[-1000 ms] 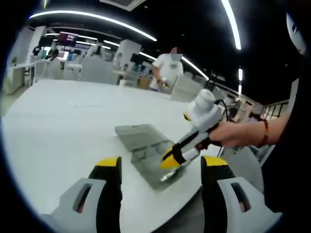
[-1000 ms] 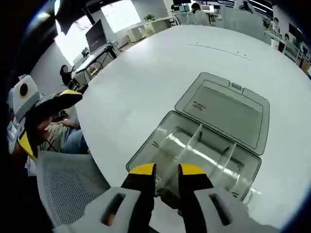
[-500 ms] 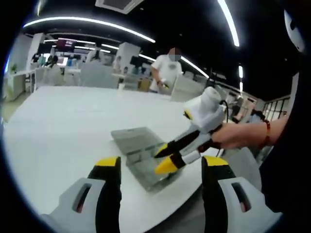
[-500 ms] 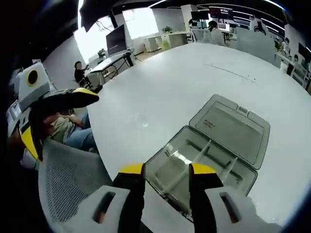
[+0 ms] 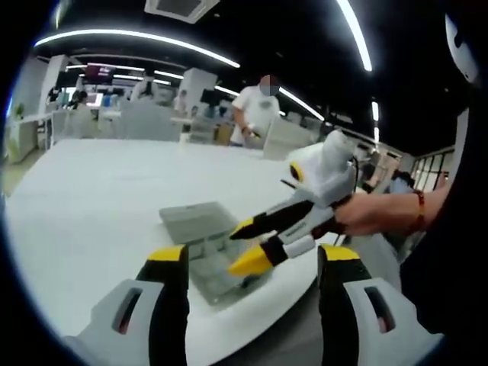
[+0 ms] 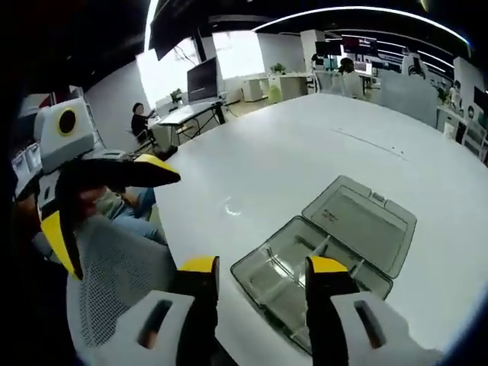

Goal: Insert the divider into the dual guide fixture by aligning both edges with the guide slots and pushing it downward to the bottom, including one-sided entry, uneven engagement, binding, and posture correction.

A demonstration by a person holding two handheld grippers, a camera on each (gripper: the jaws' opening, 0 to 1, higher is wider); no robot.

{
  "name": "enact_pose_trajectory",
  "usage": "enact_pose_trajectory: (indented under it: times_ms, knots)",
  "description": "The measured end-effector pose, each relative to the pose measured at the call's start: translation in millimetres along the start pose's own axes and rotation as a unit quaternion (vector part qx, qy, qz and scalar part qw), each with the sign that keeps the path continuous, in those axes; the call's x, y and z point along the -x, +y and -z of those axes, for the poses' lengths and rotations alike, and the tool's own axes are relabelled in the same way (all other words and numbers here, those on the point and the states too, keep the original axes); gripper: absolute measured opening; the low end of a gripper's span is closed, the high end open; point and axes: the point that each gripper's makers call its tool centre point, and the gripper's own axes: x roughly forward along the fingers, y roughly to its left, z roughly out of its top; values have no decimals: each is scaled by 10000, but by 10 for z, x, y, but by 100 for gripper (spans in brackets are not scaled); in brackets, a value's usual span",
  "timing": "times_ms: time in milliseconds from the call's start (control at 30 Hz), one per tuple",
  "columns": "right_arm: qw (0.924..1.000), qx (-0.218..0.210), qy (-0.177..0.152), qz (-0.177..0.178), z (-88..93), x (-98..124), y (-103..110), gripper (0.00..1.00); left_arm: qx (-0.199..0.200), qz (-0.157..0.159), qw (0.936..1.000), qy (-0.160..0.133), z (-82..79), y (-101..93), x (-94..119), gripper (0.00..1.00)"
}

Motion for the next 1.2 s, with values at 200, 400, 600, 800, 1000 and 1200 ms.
enact_pose_trajectory:
  times_ms: [200, 400, 600, 800, 1000, 1200]
  knots:
    - [9998, -86, -163, 87, 26, 163, -71, 44, -136, 87, 9999, -1, -24, -141, -75, 70]
    - [9996, -33, -203, 202, 99, 324, -164, 48, -181, 120, 9998, -2, -27, -234, -172, 76]
    - [9990, -77, -277, 357, 191, 494, -289, 50, -298, 197, 9993, 88, -2, -388, -284, 81]
    - [9972, -292, -352, 585, 291, 621, -456, 52, -371, 218, 9991, -35, -72, -493, -358, 85]
    - [9945, -538, -308, 838, 421, 769, -636, 50, -407, 287, 9987, 53, -32, -572, -481, 88]
    - [9908, -781, -283, 1067, 566, 911, -806, 49, -361, 408, 9985, 53, -65, -617, -561, 88]
